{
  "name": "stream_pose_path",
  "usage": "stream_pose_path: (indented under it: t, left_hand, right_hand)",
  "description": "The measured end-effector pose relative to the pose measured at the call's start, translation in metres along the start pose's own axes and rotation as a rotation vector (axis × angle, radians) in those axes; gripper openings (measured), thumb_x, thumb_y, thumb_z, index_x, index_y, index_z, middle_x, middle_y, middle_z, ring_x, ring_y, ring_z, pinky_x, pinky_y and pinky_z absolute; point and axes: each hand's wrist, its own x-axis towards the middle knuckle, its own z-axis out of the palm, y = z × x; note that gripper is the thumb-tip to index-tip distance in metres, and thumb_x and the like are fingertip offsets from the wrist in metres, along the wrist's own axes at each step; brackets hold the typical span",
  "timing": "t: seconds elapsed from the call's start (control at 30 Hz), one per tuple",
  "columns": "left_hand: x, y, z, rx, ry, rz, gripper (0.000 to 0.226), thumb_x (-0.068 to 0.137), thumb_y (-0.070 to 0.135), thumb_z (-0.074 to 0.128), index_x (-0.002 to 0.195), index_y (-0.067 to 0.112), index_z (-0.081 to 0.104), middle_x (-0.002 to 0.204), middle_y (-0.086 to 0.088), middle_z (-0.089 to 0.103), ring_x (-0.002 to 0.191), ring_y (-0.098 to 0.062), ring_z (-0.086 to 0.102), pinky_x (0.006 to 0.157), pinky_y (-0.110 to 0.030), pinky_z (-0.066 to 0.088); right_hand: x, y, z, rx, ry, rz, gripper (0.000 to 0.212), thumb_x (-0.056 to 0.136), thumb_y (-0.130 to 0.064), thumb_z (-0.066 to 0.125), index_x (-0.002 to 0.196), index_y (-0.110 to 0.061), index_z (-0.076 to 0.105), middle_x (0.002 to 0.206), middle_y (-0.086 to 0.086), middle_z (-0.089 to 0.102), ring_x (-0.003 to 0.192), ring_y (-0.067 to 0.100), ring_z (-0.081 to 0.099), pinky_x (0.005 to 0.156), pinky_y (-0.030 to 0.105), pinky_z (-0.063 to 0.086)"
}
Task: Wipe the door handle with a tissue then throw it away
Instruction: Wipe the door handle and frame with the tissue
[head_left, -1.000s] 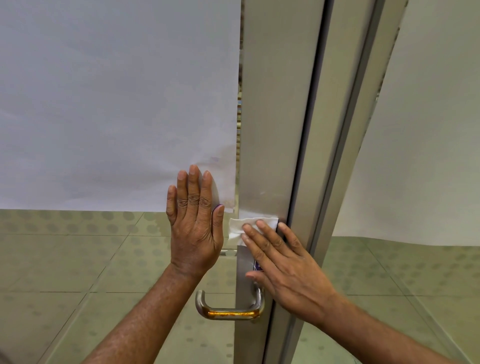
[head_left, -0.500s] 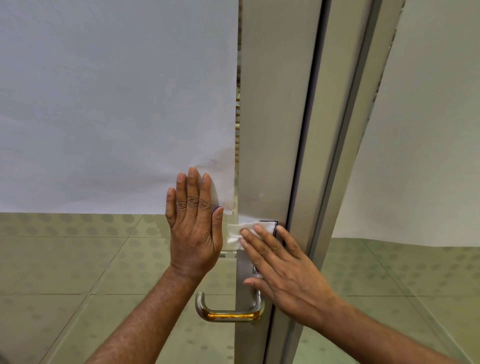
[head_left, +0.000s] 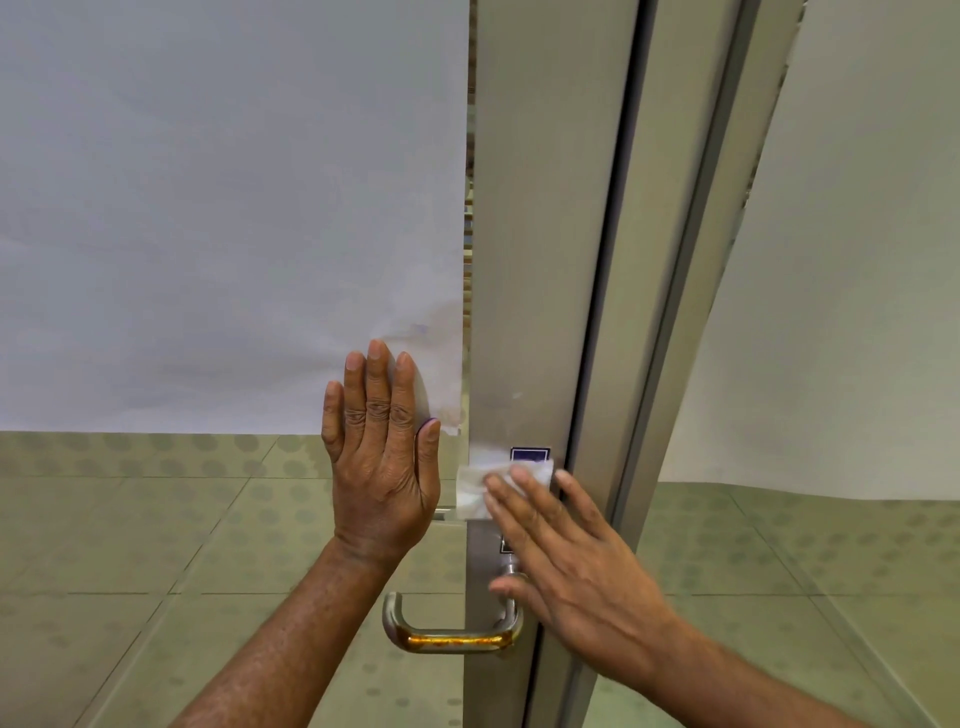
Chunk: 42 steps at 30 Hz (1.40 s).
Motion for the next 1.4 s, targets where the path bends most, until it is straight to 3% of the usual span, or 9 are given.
stream_pose_path:
  t: [0.1,0.3,0.43,0.67,0.77,0.9,1.23,1.4]
  left_hand:
    - [-0.001,0.000,0.001,0.013,0.012,-0.005,0.058,0.112,0.028,0.032,0.165,0.012,0.013,0.176,-0.002,0.000,0.164,-0.023,0.004,0.133,-0.043,0.003]
    - [-0.001,-0.002,0.003,0.007,0.003,0.001,0.058,0.113,0.030,0.030,0.165,0.014,0.010,0.176,-0.002,-0.001,0.164,-0.023,0.004,0.133,-0.042,0.002]
    - [-0.001,-0.002,0.003,0.011,0.003,0.000,0.059,0.113,0.030,0.030,0.166,0.015,0.010,0.176,-0.001,-0.001,0.164,-0.022,0.003,0.133,-0.042,0.001]
    - [-0.001,-0.001,0.002,0.018,0.013,0.002,0.059,0.112,0.029,0.031,0.165,0.013,0.012,0.176,-0.002,0.000,0.164,-0.023,0.004,0.133,-0.042,0.002]
    - [-0.001,-0.001,0.002,0.017,0.014,-0.002,0.058,0.112,0.029,0.031,0.165,0.013,0.013,0.176,-0.002,0.000,0.164,-0.023,0.004,0.133,-0.042,0.002]
    - [-0.001,-0.001,0.001,0.013,0.014,0.002,0.057,0.113,0.029,0.030,0.165,0.012,0.013,0.176,-0.002,0.000,0.164,-0.022,0.004,0.133,-0.042,0.003]
    - [-0.001,-0.001,0.002,0.009,0.017,0.006,0.058,0.112,0.028,0.031,0.165,0.012,0.013,0.176,-0.001,-0.001,0.164,-0.022,0.004,0.133,-0.043,0.003]
    - [-0.001,-0.001,0.002,0.009,0.014,0.001,0.058,0.112,0.029,0.031,0.165,0.013,0.012,0.176,-0.001,0.000,0.164,-0.022,0.005,0.133,-0.043,0.004]
  right_hand:
    - [0.014,0.002,-0.004,0.027,0.031,0.058,0.077,0.106,-0.059,0.027,0.162,-0.008,0.011,0.172,0.010,0.002,0.159,0.027,0.002,0.127,0.048,-0.004]
    - [-0.013,-0.003,0.016,-0.013,-0.095,-0.120,0.072,0.107,-0.058,0.029,0.161,-0.011,0.021,0.171,0.008,0.013,0.159,0.024,0.003,0.126,0.046,-0.009]
    - [-0.014,0.000,0.013,-0.006,-0.087,-0.126,0.068,0.108,-0.056,0.028,0.160,-0.013,0.023,0.169,0.006,0.018,0.159,0.022,0.002,0.126,0.047,-0.005]
    - [0.012,0.000,-0.001,0.023,0.052,-0.016,0.064,0.110,-0.046,0.025,0.162,-0.010,0.012,0.172,0.009,0.005,0.159,0.027,0.000,0.126,0.051,-0.007]
    - [0.011,-0.012,0.008,0.037,0.014,-0.057,0.065,0.110,-0.042,0.030,0.162,-0.008,0.012,0.172,0.013,0.003,0.158,0.030,-0.002,0.126,0.053,-0.004]
    - [0.004,-0.019,0.022,0.005,-0.084,-0.149,0.065,0.109,-0.045,0.030,0.162,-0.010,0.013,0.171,0.013,0.007,0.158,0.028,-0.006,0.124,0.052,-0.001]
    - [0.024,-0.008,0.011,0.015,0.021,-0.096,0.071,0.109,-0.050,0.027,0.162,-0.006,0.009,0.171,0.015,0.001,0.159,0.029,-0.003,0.126,0.050,-0.009]
    - [0.000,-0.007,0.015,0.008,-0.022,-0.190,0.066,0.110,-0.048,0.028,0.162,-0.009,0.015,0.171,0.011,0.010,0.159,0.025,0.000,0.127,0.047,-0.009]
